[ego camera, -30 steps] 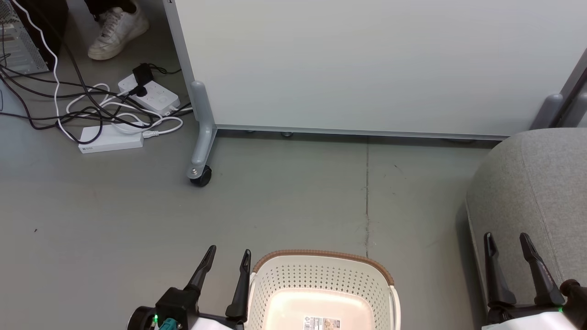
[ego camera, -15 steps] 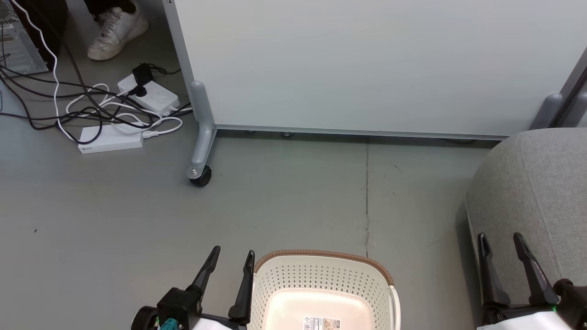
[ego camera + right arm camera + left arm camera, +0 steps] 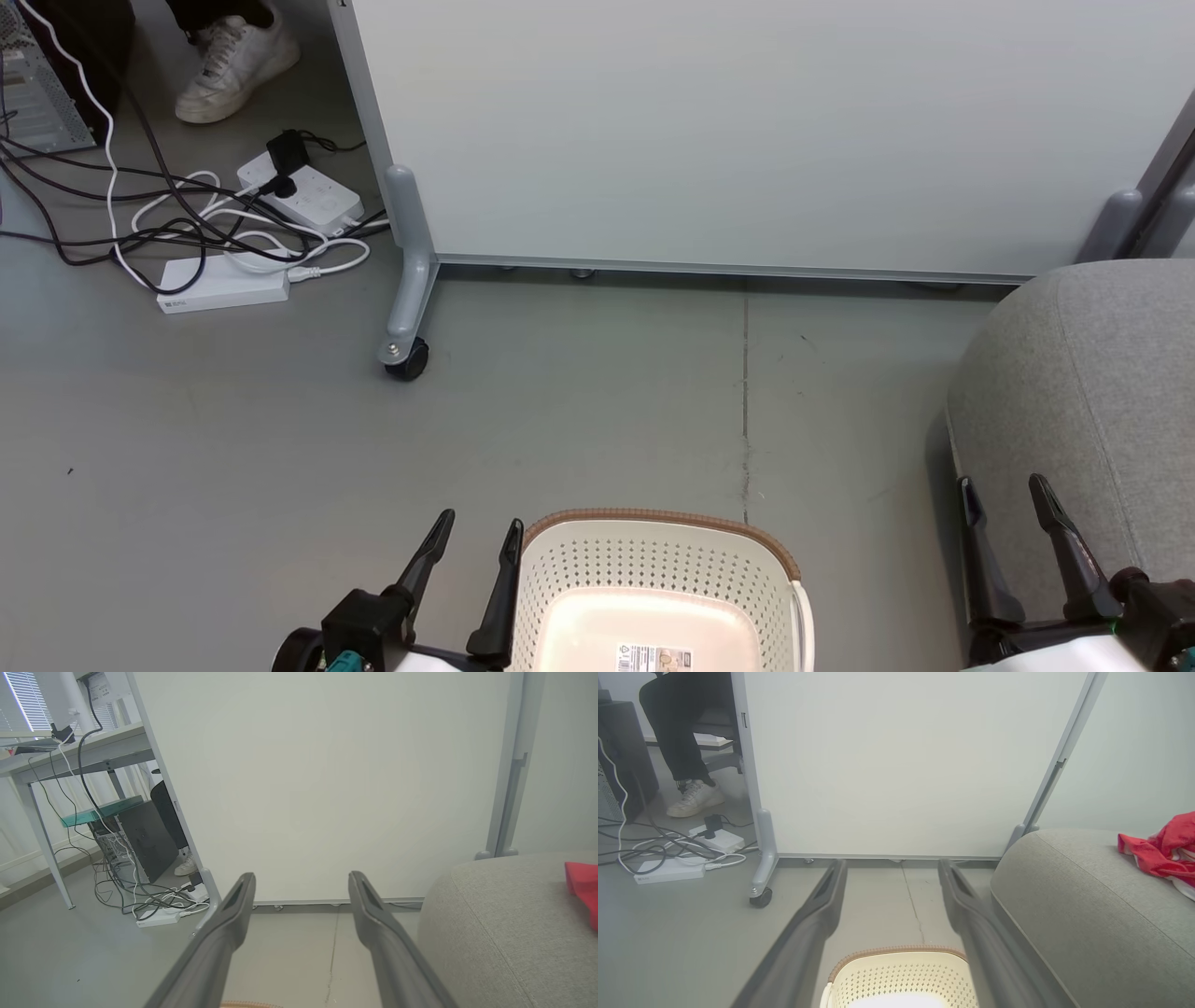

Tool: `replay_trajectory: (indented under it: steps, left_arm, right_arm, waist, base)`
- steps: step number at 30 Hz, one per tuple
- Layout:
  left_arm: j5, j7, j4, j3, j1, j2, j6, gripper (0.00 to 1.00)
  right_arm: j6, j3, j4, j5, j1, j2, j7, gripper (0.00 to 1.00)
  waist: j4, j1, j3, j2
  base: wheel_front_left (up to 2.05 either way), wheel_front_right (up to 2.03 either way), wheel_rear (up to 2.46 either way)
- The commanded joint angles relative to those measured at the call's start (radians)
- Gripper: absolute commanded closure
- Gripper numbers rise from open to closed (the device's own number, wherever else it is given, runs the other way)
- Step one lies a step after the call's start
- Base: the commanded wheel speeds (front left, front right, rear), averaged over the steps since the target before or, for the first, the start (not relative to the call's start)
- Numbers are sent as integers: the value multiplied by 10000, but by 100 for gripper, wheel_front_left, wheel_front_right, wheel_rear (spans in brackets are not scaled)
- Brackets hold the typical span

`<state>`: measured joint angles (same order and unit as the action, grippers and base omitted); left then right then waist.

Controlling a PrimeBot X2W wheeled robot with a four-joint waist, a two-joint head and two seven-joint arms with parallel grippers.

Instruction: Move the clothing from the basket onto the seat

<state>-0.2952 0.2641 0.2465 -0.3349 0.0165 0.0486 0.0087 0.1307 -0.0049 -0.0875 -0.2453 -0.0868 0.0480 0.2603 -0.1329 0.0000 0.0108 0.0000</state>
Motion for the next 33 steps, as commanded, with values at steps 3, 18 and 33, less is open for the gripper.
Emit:
replay_trajectory:
  steps: [3, 18, 33]
  left_arm:
    - [-69, 2, 48, 16, -73, 37, -52, 0]
    - [332, 2, -192, 200, -119, 35, 181, 0]
    - [932, 1, -453, -34, -7, 37, 455, 0]
  right_arm:
    - [2, 8, 2, 2, 4, 34, 55, 0]
    - [2, -16, -5, 48, 29, 33, 55, 0]
    - [2, 10, -38, 113, 57, 33, 55, 0]
  waist:
    - [-22, 0, -21, 0]
    - [-9, 0, -51, 0]
    - [33, 0, -37, 0]
  base:
    - [0, 0, 0]
    - [0, 0, 0]
    - [0, 0, 0]
